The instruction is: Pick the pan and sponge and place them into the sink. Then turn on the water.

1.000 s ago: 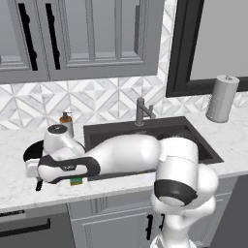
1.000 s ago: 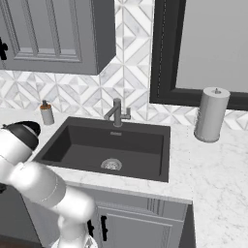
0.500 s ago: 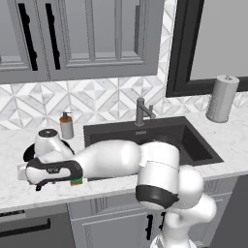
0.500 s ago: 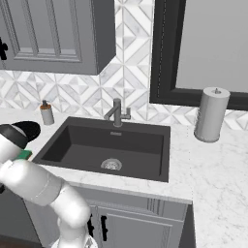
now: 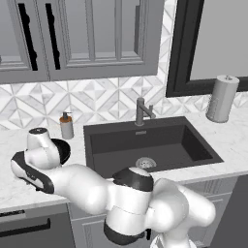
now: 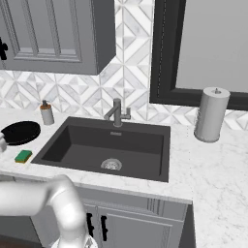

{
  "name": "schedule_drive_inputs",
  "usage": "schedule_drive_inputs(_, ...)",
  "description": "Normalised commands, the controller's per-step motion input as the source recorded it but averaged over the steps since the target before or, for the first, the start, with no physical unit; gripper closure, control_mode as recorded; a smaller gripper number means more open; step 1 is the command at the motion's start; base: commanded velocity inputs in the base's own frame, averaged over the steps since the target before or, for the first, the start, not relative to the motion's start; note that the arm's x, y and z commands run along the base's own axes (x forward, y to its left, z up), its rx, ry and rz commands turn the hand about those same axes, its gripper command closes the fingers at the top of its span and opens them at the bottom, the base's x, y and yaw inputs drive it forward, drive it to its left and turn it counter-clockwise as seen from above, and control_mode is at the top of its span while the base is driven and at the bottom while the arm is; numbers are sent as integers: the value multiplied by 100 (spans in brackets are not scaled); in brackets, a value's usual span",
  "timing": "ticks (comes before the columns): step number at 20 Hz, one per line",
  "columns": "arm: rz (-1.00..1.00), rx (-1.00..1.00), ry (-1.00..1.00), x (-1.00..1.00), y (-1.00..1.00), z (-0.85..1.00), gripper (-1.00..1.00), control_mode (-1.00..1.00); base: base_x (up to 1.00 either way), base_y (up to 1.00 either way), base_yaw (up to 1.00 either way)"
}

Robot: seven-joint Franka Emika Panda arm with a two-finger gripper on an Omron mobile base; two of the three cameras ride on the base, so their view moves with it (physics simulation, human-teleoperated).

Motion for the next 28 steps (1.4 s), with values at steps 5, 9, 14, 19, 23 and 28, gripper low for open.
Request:
schedule_drive_inputs(5, 0, -4, 3, 12, 0, -31, -100, -100, 0, 0, 0)
schedule_drive_inputs(9, 0, -1, 0, 16, 1, -20, -100, -100, 0, 0, 0)
schedule_drive_inputs(14, 0, -4, 0, 19, 8, -24, -100, -100, 0, 0, 0)
schedule_drive_inputs(19, -1, -4, -1, 4, 0, -35, -100, -100, 0, 0, 0)
schedule_drive_inputs(23, 0, -6, 0, 0, 0, -38, -100, -100, 0, 0, 0)
schedule_drive_inputs(28, 0, -6, 0, 0, 0, -41, 100, -100, 0, 0, 0)
